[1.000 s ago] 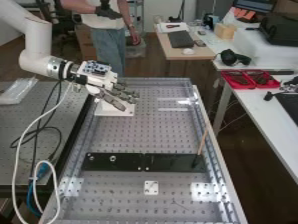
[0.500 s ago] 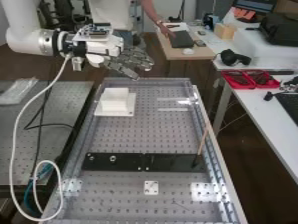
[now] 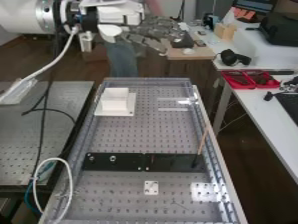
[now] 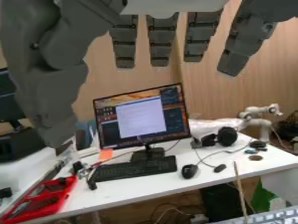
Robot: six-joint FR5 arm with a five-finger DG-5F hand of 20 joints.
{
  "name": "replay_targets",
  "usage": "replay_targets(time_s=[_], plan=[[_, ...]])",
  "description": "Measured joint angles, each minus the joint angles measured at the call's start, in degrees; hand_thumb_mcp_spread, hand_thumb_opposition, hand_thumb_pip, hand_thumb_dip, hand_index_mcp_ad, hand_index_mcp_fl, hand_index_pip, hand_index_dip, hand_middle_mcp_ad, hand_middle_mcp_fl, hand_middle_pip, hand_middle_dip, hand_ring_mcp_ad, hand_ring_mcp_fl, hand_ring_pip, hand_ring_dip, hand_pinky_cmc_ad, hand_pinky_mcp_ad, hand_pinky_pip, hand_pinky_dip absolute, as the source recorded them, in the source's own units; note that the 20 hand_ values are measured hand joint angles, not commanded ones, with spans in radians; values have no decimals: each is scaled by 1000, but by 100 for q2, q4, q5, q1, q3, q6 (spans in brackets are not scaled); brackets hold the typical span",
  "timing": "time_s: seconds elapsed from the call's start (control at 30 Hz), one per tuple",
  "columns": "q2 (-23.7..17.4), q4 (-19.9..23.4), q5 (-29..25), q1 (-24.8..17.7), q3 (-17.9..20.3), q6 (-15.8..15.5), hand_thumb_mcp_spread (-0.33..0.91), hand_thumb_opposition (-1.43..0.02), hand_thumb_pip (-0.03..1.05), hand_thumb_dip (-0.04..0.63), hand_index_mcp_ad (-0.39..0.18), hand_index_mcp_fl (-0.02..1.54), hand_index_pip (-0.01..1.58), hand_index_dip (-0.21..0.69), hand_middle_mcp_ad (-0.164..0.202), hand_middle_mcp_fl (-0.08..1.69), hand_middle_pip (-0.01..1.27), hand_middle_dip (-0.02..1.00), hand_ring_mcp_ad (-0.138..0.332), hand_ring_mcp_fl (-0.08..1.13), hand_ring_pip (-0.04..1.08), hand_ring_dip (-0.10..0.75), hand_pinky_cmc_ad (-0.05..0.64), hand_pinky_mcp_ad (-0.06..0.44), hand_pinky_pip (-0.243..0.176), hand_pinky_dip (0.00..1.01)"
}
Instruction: Grab the bearing and place it in the white container
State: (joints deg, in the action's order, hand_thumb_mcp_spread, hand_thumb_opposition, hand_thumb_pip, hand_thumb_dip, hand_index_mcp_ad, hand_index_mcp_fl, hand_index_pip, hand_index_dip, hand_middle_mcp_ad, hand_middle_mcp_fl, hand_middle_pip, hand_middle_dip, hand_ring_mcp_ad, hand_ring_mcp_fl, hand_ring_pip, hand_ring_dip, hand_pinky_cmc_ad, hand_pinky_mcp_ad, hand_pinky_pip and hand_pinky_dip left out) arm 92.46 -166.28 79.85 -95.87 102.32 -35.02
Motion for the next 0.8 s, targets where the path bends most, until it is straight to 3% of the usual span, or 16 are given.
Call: replay_targets(time_s=[0.53, 0.8], plan=[[41, -370, 26, 238, -319, -197, 323, -730, 504, 222, -110, 91, 119, 265, 51, 2, 127, 202, 129, 0, 94, 79, 414, 281, -89, 297], [-57, -494, 125, 230, -345, -326, 305, -698, 454, 176, -106, 87, 103, 265, 51, 5, 127, 204, 129, 0, 98, 79, 414, 297, -89, 305]])
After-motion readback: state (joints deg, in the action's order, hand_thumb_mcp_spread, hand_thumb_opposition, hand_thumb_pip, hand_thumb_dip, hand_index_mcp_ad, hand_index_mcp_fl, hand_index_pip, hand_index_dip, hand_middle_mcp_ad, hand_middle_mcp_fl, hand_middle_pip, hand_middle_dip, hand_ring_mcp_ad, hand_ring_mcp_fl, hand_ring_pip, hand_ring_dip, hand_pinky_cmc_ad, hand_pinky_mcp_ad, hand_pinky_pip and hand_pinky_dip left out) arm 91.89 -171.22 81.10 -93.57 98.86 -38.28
